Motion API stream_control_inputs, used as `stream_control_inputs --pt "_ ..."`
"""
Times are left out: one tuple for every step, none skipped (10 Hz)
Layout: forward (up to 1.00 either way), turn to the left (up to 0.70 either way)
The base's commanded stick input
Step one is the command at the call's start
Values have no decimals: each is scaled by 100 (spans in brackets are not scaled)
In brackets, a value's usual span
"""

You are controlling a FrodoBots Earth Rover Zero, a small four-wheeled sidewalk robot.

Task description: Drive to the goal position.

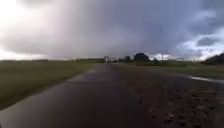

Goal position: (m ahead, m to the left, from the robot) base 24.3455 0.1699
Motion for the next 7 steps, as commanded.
stream_control_inputs --pt "70 0" --pt "70 0" --pt "70 0" --pt "70 0" --pt "70 0" --pt "70 0" --pt "70 0"
